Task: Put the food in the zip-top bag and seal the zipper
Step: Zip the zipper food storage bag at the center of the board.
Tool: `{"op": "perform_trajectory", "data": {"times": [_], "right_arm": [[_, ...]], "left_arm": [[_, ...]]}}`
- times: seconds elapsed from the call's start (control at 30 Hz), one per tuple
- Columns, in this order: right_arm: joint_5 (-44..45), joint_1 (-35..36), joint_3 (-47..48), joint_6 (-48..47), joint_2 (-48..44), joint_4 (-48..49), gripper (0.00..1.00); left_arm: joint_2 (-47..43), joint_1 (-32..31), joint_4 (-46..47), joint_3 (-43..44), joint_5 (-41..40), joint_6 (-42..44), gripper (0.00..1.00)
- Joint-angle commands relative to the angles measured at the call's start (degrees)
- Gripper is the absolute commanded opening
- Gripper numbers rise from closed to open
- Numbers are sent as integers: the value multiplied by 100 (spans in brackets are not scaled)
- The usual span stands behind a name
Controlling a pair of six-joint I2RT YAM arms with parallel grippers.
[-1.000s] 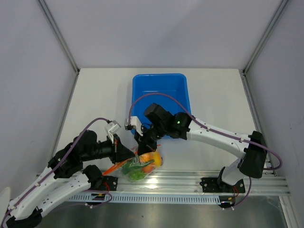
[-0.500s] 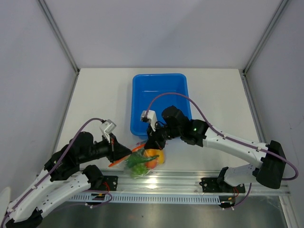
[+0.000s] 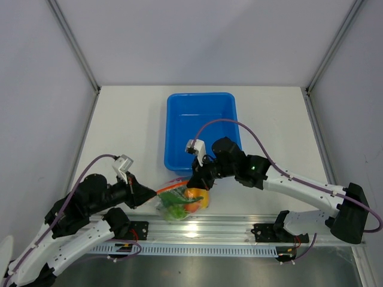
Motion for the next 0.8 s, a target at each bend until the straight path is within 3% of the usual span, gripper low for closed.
{"op": "perform_trajectory", "data": {"times": [0.0, 0.77], "right_arm": [[273, -87, -153, 93, -251, 82, 0], [414, -78, -487, 181, -717, -50, 0]], "left_arm": [[-179, -8, -339, 259, -337, -243, 12], [-531, -9, -1052, 611, -970, -533, 13]]}}
